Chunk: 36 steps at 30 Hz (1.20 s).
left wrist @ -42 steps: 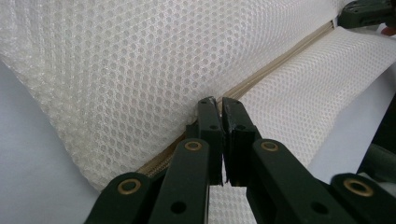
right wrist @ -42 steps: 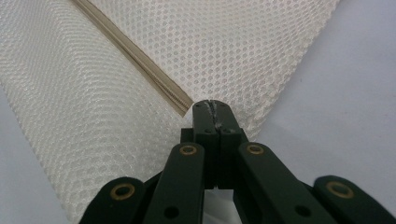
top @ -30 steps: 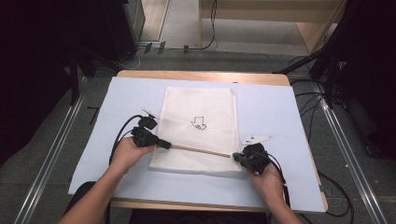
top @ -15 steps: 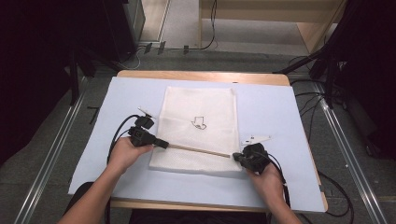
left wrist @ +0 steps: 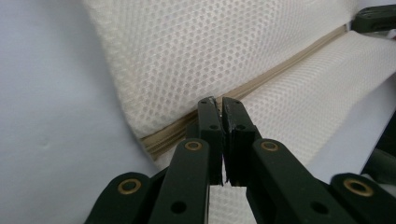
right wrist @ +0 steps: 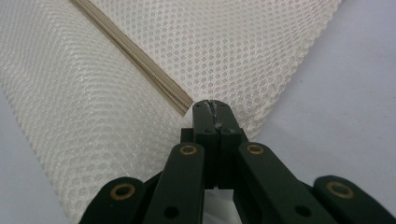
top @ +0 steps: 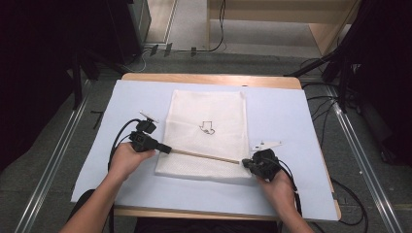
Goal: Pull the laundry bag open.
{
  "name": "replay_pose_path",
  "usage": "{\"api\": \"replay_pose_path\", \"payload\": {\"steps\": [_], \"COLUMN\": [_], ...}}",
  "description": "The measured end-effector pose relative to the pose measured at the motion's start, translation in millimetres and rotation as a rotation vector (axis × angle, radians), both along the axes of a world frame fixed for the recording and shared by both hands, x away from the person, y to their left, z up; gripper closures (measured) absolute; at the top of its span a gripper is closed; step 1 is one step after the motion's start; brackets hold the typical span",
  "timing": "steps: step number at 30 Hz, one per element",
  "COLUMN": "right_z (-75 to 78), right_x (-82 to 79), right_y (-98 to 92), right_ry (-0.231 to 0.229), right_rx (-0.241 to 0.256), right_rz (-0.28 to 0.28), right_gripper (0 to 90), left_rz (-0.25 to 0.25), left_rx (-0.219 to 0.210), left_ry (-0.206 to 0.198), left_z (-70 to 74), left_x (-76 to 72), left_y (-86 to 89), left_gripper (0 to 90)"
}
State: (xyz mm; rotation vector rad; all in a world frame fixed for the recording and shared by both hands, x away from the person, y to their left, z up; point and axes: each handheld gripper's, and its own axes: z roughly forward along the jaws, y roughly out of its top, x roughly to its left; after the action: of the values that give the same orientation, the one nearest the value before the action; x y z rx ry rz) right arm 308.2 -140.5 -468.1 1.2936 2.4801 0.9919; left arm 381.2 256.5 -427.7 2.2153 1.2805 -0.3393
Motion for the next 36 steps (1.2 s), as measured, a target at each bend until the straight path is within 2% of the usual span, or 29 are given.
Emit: {"api": "replay_pose_path", "payload": {"steps": [10, 11, 12, 13, 14, 15, 16, 17, 18, 21, 24, 30, 32, 34, 36], "right_z": [0.0, 0.1, 0.1, 0.1, 0.3, 0.3, 0.1, 0.2, 0.1, 0.4, 0.6, 0.3, 0.3, 0.2, 0.4], "right_x": [-0.2, -0.2, -0.2, -0.2, -0.3, -0.6, -0.5, -0.5, -0.3, 0.1, 0.0, 0.7, 0.8, 1.2, 1.4], "right_y": [0.1, 0.1, 0.1, 0.0, -0.1, -0.2, -0.6, -0.4, -0.2, -0.2, 0.1, -0.8, -1.4, -1.9, -2.0], "right_ry": [0.002, 0.002, 0.001, 0.0, 0.001, 0.003, 0.005, 0.005, -0.001, 0.002, -0.002, -0.002, 0.001, 0.001, 0.004], "right_rx": [0.001, 0.0, 0.0, 0.001, -0.001, 0.0, 0.004, 0.002, -0.001, -0.004, -0.008, -0.002, 0.001, 0.003, 0.004], "right_rz": [-0.002, -0.002, -0.003, -0.004, -0.007, -0.009, -0.009, -0.009, -0.007, -0.004, -0.001, 0.008, 0.012, 0.014, 0.014], "right_gripper": [90.0, 90.0, 90.0, 90.0, 90.0, 90.0, 90.0, 90.0, 90.0, 90.0, 90.0, 90.0, 90.0, 90.0, 90.0], "left_rz": [0.001, 0.013, 0.022, 0.029, 0.055, 0.066, 0.086, 0.1, 0.101, 0.08, 0.079, 0.076, 0.071, 0.067, 0.07], "left_rx": [-0.013, 0.025, 0.022, 0.042, 0.112, 0.112, 0.051, 0.004, -0.015, 0.014, -0.011, -0.007, -0.009, -0.01, -0.023], "left_ry": [0.001, -0.018, -0.038, -0.045, -0.091, -0.089, -0.041, -0.027, -0.016, -0.03, -0.026, -0.028, -0.05, -0.053, -0.047], "left_z": [1.3, 1.9, 3.3, 5.4, 8.0, 8.8, 7.4, 6.8, 6.7, 6.4, 5.3, 1.7, 1.8, 1.4, 0.9], "left_x": [-0.5, -1.2, -2.0, -2.4, -4.5, -4.3, -2.3, -2.3, -3.3, -4.1, -4.2, -4.9, -6.5, -7.1, -7.4], "left_y": [3.4, 3.0, 5.2, 7.0, 9.0, 17.4, 28.7, 37.1, 39.1, 36.0, 40.3, 39.3, 37.6, 37.5, 39.0], "left_gripper": [89.2, 89.2, 89.3, 89.3, 89.3, 89.3, 89.3, 89.2, 89.2, 89.2, 89.1, 88.8, 88.6, 88.4, 88.2]}}
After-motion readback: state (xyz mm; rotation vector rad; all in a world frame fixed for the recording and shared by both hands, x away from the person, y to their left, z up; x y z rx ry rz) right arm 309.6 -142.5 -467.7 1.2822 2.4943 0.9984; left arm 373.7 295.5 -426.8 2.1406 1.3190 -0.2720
